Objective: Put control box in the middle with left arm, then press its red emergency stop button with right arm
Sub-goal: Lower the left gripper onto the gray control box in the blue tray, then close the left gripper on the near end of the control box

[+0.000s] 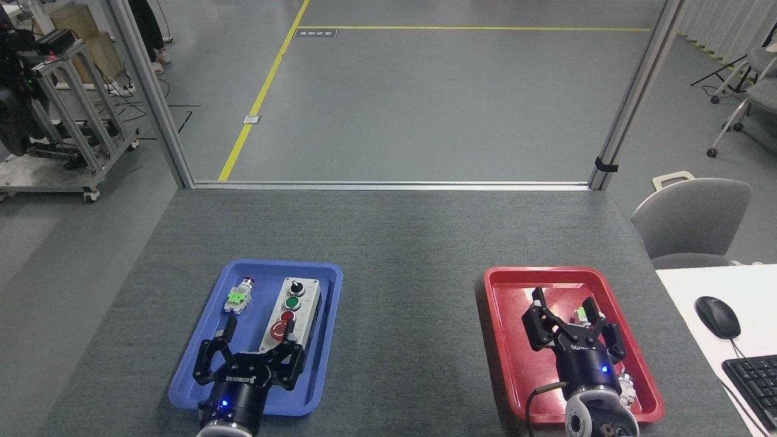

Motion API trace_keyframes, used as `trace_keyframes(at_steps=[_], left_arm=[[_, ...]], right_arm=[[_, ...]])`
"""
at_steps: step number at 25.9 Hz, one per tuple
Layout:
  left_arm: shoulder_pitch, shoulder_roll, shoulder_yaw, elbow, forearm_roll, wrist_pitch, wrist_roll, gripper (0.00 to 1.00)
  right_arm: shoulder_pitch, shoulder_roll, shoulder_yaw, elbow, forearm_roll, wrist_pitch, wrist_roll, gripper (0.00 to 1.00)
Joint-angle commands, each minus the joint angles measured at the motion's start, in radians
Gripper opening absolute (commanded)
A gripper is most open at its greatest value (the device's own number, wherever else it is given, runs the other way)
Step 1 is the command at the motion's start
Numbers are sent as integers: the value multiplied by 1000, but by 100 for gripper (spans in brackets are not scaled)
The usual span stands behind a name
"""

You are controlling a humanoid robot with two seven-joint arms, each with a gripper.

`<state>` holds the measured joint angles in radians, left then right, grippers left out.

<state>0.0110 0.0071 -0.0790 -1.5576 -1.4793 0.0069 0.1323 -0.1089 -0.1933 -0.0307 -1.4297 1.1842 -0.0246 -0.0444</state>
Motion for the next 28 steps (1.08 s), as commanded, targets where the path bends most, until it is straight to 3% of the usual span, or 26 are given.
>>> trace_keyframes(at_steps=[1, 8, 19, 28], left_arm=[[6, -2, -65, 25, -12, -8, -7, 99], [-114, -22, -162, 291, -64, 157, -17, 99], [-121, -9, -151, 309, -61, 171, -11, 99], [-195, -2, -153, 435, -61, 217, 1, 99]], right_arm=[[-5, 0, 0, 0, 0, 0, 0, 100], [-6, 0, -2, 0, 0, 0, 0, 100], [-8, -3, -3, 2, 0, 0, 0, 100], [-9, -3, -3, 3, 0, 0, 0, 100]])
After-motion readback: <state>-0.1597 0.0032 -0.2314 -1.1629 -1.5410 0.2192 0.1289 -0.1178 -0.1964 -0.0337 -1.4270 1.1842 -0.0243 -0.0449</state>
